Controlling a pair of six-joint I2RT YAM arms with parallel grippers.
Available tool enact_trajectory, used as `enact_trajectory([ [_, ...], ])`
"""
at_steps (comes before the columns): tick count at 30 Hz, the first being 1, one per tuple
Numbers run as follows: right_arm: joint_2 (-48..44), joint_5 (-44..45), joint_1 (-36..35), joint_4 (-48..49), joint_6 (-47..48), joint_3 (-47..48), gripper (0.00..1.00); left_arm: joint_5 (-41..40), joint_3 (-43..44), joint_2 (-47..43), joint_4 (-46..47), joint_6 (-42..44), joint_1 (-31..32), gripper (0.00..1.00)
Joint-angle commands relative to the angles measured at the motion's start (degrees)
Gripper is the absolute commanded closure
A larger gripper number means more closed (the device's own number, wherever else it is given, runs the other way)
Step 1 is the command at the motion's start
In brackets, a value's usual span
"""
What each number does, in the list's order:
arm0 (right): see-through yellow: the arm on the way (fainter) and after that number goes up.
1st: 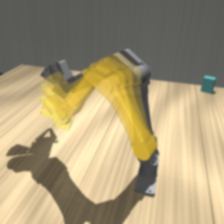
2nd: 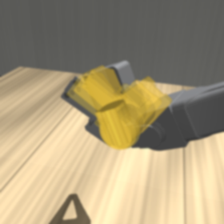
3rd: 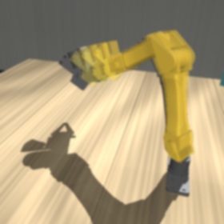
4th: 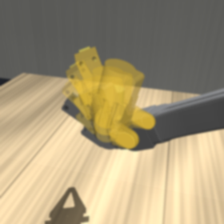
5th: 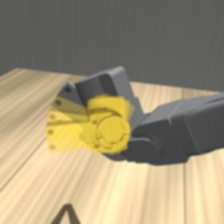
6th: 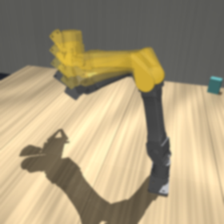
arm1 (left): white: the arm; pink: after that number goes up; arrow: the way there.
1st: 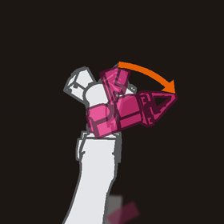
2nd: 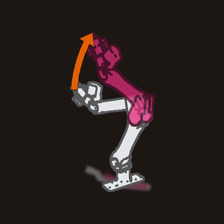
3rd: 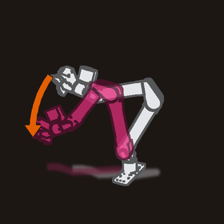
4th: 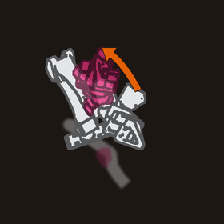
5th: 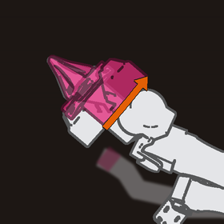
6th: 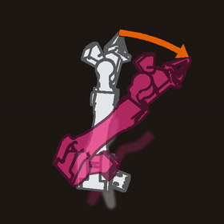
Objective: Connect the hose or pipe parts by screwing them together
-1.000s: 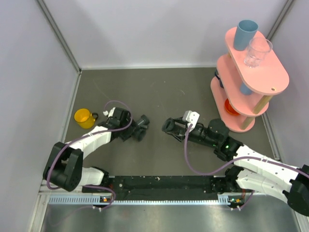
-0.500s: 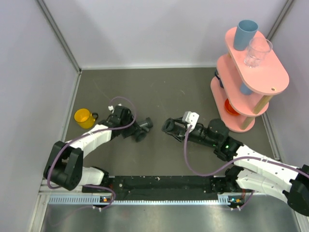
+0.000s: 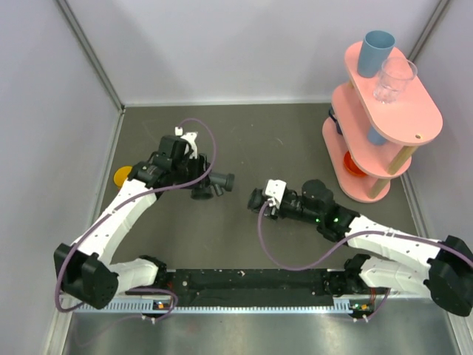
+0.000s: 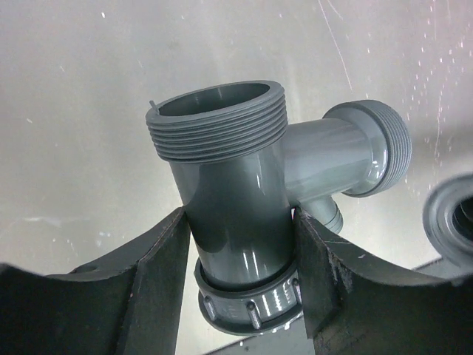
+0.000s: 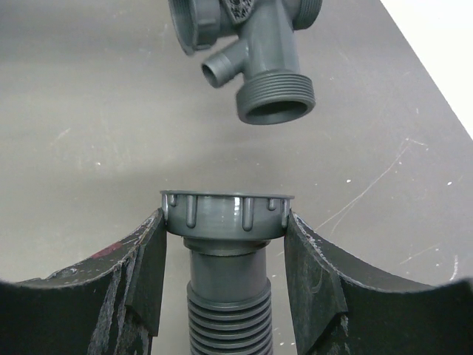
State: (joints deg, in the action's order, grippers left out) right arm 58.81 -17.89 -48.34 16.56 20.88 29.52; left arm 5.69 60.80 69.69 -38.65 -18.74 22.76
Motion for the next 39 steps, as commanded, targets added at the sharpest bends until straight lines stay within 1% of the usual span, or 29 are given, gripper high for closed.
enact_trajectory([
  [1,3.0,4.3,-2.9,1.1,10.5,4.5,0.82,3.6,3.4,-3.9,-9.2,4.3,0.1,1.00],
  [3,4.0,6.9,-4.3,1.0,13.6,5.0,0.82,5.6,3.5,-4.7,-10.4,3.0,0.1,1.00],
  [6,5.4,8.5,-6.2,5.0,18.9,3.8,0.84,9.3,3.5,-6.4,-11.6,2.0,0.2,1.00],
  [7,5.8,8.7,-6.6,8.5,20.7,3.3,0.84,9.2,3.5,-7.4,-11.9,1.6,0.1,1.00],
  [9,7.6,10.4,-8.0,9.7,21.8,3.1,0.84,7.1,3.5,-8.3,-12.1,0.0,0.1,1.00],
  [13,11.0,15.2,-11.3,11.9,25.2,4.5,0.85,7.9,2.0,-11.1,-10.5,-2.1,0.2,1.00],
  [16,13.3,16.5,-12.9,11.4,25.6,6.5,0.85,7.8,0.4,-12.1,-9.3,-3.1,0.1,1.00],
  [22,16.7,20.9,-16.0,14.1,26.0,8.6,0.87,6.5,-1.7,-12.4,-8.4,-4.4,0.1,1.00],
  [28,17.4,21.7,-16.9,14.6,25.3,9.7,0.87,5.6,-3.3,-12.2,-6.7,-5.3,0.1,1.00],
  [39,18.8,20.7,-17.4,11.9,24.9,12.3,0.87,8.4,-4.5,-13.1,-3.7,-7.4,0.1,1.00],
])
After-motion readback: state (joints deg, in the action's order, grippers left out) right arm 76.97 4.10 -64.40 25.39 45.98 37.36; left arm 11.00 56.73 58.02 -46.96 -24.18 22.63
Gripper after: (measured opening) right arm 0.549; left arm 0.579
